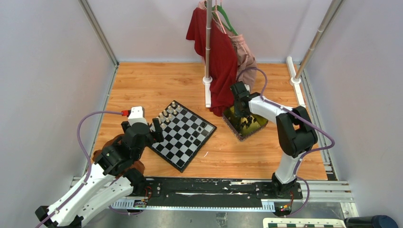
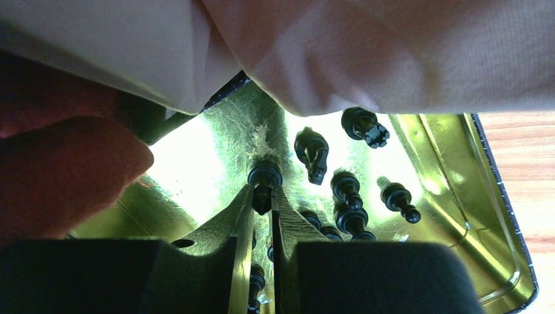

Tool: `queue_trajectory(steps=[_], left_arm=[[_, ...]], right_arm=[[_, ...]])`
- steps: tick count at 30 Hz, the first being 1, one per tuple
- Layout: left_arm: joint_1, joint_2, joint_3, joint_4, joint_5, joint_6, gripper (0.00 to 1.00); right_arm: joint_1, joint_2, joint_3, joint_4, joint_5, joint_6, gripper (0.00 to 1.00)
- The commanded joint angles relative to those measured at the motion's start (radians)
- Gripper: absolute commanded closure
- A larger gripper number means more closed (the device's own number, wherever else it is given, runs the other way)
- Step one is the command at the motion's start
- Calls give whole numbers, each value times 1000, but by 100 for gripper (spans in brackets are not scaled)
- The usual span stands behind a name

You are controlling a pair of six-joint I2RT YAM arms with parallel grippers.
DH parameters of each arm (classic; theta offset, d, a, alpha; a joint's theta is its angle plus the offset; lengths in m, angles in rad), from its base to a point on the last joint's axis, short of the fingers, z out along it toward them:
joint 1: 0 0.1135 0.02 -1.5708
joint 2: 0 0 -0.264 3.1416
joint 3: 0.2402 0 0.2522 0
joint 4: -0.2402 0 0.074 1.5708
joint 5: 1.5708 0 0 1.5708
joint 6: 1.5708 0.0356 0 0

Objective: Set up the chess pieces on the board
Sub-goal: Pick up the chess piece from the storage box, then place the chess piece on the chessboard.

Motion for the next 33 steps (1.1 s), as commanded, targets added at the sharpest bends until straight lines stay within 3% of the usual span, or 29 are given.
queue_trajectory(steps=[1, 18, 33], left_arm=[[-17, -11, -6, -7, -29, -20, 0], [-20, -39, -9, -9, -46, -24, 0], [-22, -42, -10, -7, -47, -25, 0]], right_arm=[[-16, -18, -28, -16, 4, -11, 100], [51, -181, -79, -71, -9, -27, 100], [272, -379, -64, -221, 57, -46, 100]])
